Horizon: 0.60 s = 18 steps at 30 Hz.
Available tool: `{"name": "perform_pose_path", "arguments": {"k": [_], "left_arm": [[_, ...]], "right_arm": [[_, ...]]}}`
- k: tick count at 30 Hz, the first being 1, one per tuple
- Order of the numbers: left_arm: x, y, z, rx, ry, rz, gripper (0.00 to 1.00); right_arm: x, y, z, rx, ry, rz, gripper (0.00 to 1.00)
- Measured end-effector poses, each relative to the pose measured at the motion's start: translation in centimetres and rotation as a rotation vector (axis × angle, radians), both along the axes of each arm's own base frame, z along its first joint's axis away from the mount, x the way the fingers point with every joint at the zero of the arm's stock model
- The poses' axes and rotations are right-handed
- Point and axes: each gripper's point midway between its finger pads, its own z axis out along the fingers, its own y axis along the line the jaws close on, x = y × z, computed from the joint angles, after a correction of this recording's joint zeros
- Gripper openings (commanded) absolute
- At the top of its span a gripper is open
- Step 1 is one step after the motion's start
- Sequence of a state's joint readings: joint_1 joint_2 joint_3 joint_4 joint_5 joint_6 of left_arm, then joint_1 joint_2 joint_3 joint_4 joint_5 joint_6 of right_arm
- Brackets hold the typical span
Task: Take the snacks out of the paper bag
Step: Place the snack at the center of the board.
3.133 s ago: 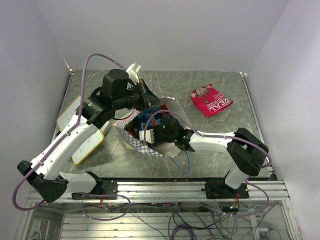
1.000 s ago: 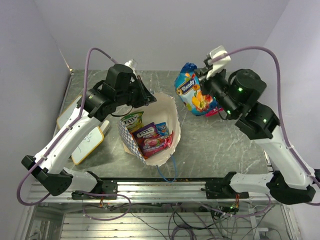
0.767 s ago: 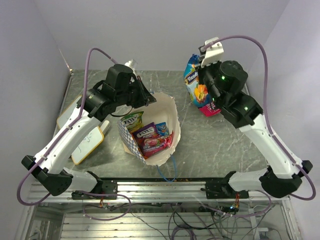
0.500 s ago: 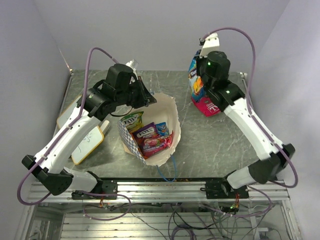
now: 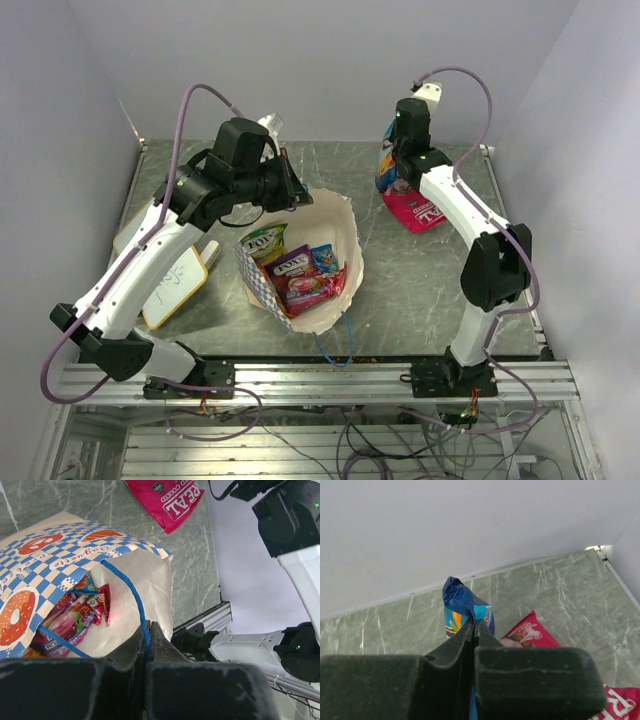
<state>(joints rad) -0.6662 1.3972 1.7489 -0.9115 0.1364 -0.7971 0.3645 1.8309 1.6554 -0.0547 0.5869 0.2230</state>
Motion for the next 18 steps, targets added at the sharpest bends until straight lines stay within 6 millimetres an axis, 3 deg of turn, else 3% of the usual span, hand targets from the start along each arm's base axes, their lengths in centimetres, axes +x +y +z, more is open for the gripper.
{"name": "perform_pose_path", "arguments": {"k": [4, 8, 14, 18], "left_arm": [[0.1, 0.2, 0.0, 0.022, -0.004, -0.008, 0.07], [0.2, 0.6, -0.3, 0.04, -0.001, -0.011, 0.07], [0.4, 1.3, -0.7, 0.053, 0.009, -0.011, 0.07], [0.4, 1.2, -0.8, 0.048, 0.017, -0.023, 0.07]], "right_arm": [[2.1, -2.8, -1.6, 0.107, -0.02, -0.092, 0.0], [2.5, -6.9, -3.8, 0.229, -0.028, -0.194, 0.0], [-1.2, -14.0, -8.8, 0.381, -0.012, -0.359, 0.0], [-4.6, -15.4, -10.8, 0.441, 0.005, -0.409, 0.0]]}}
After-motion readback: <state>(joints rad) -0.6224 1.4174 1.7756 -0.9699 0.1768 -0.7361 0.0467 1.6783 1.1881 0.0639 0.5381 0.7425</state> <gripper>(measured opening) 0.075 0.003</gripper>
